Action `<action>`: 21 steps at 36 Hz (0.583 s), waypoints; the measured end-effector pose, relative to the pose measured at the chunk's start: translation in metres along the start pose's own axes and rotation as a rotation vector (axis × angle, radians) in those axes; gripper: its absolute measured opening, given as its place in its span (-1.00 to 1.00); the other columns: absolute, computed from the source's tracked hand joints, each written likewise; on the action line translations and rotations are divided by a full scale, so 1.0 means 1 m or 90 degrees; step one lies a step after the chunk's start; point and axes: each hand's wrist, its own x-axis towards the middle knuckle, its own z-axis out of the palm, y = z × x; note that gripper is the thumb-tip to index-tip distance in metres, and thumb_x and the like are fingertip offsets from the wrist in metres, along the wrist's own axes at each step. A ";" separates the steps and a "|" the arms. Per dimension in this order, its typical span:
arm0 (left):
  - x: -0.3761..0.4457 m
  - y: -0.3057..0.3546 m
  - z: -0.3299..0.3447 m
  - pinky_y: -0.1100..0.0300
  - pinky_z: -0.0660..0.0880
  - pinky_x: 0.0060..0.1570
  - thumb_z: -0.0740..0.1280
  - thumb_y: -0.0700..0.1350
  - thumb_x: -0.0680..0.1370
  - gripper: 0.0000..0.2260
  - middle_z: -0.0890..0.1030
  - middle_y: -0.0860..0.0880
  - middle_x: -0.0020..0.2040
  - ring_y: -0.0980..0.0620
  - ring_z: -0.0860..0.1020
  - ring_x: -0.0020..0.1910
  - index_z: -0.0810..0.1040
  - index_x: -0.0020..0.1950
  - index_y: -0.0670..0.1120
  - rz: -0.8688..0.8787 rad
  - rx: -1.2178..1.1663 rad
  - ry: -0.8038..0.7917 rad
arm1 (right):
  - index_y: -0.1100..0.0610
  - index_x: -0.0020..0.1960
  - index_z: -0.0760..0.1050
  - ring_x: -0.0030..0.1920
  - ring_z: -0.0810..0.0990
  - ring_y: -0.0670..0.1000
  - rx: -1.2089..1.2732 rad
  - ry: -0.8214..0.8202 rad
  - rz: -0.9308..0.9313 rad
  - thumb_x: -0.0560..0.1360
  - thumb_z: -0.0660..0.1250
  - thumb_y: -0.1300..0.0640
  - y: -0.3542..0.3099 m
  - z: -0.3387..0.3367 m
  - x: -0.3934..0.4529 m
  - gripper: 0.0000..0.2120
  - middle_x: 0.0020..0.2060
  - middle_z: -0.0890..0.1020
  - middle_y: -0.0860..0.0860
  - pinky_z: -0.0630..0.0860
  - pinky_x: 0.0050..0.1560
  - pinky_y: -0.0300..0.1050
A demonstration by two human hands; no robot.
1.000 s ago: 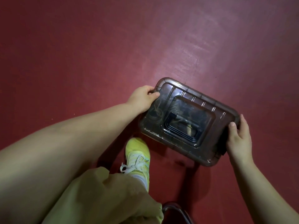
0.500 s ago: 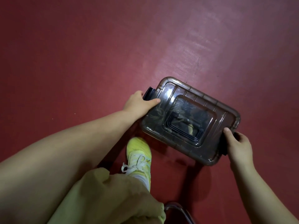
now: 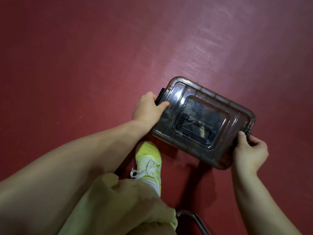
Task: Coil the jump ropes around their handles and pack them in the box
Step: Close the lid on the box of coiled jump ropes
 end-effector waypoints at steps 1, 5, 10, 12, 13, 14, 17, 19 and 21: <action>-0.001 0.000 0.000 0.07 0.46 -0.16 0.39 0.17 0.45 -0.65 0.57 -0.04 -0.05 -0.07 0.54 -0.10 0.46 -0.04 -0.09 0.005 0.008 0.004 | 0.19 0.11 0.53 -0.08 0.60 0.00 0.001 0.015 0.006 0.47 0.38 -0.01 -0.001 0.002 -0.001 -0.68 -0.05 0.62 0.03 0.54 0.02 -0.07; -0.005 0.004 -0.003 0.11 0.38 -0.21 0.36 0.14 0.49 -0.70 0.52 -0.03 -0.08 -0.06 0.50 -0.12 0.47 -0.07 -0.10 0.060 0.063 0.026 | 0.18 0.12 0.51 -0.02 0.62 0.05 -0.003 0.049 0.005 0.46 0.36 -0.03 -0.003 0.007 -0.006 -0.66 0.01 0.64 0.08 0.55 0.07 -0.02; -0.007 0.002 -0.005 0.06 0.47 -0.13 0.35 0.13 0.49 -0.72 0.53 -0.01 -0.05 -0.04 0.51 -0.09 0.49 -0.05 -0.08 0.062 0.051 0.017 | 0.22 0.14 0.49 -0.01 0.61 0.05 0.021 0.044 0.002 0.47 0.35 0.02 -0.008 0.011 -0.014 -0.66 0.02 0.63 0.11 0.54 0.11 -0.03; -0.010 -0.001 -0.003 0.03 0.48 0.00 0.37 0.10 0.48 -0.72 0.51 -0.01 0.01 -0.04 0.51 -0.01 0.49 0.02 -0.09 0.063 0.019 0.001 | 0.24 0.12 0.53 0.01 0.63 0.07 0.022 0.025 -0.023 0.40 0.35 -0.04 -0.004 0.013 -0.016 -0.57 0.00 0.64 0.11 0.55 0.13 0.03; -0.013 -0.004 -0.002 0.03 0.47 0.08 0.37 0.09 0.48 -0.68 0.49 -0.02 0.06 -0.05 0.50 0.05 0.49 0.09 -0.10 0.068 0.010 -0.010 | 0.22 0.13 0.53 0.04 0.62 0.10 0.013 0.024 -0.035 0.36 0.34 -0.09 -0.001 0.014 -0.017 -0.52 0.01 0.64 0.11 0.54 0.14 0.09; -0.016 -0.006 -0.002 0.03 0.44 0.14 0.38 0.08 0.48 -0.63 0.48 -0.05 0.11 -0.06 0.49 0.10 0.48 0.17 -0.11 0.072 0.000 -0.024 | 0.20 0.16 0.52 0.09 0.60 0.13 0.004 0.014 -0.038 0.32 0.34 -0.12 0.002 0.015 -0.019 -0.47 0.04 0.63 0.12 0.52 0.17 0.14; -0.027 -0.013 -0.005 0.02 0.38 0.27 0.37 0.08 0.48 -0.51 0.45 -0.10 0.23 -0.08 0.45 0.23 0.41 0.34 -0.08 0.071 -0.066 -0.082 | 0.25 0.35 0.38 0.29 0.46 0.20 -0.025 -0.020 -0.065 0.29 0.30 -0.15 -0.006 0.018 -0.037 -0.26 0.26 0.50 0.19 0.35 0.34 0.18; -0.034 -0.016 -0.008 0.05 0.34 0.33 0.37 0.07 0.48 -0.43 0.41 -0.10 0.33 -0.06 0.42 0.31 0.33 0.44 -0.06 0.067 -0.113 -0.125 | 0.25 0.42 0.31 0.41 0.31 0.21 -0.052 -0.051 -0.077 0.37 0.33 -0.07 -0.015 0.017 -0.049 -0.29 0.39 0.36 0.22 0.21 0.43 0.15; -0.040 -0.020 -0.010 0.06 0.30 0.37 0.38 0.08 0.47 -0.32 0.36 -0.09 0.41 -0.02 0.39 0.35 0.21 0.51 -0.08 0.058 -0.185 -0.152 | 0.25 0.46 0.26 0.46 0.22 0.19 -0.082 -0.077 -0.109 0.44 0.33 0.03 -0.020 0.018 -0.062 -0.34 0.45 0.28 0.22 0.11 0.48 0.10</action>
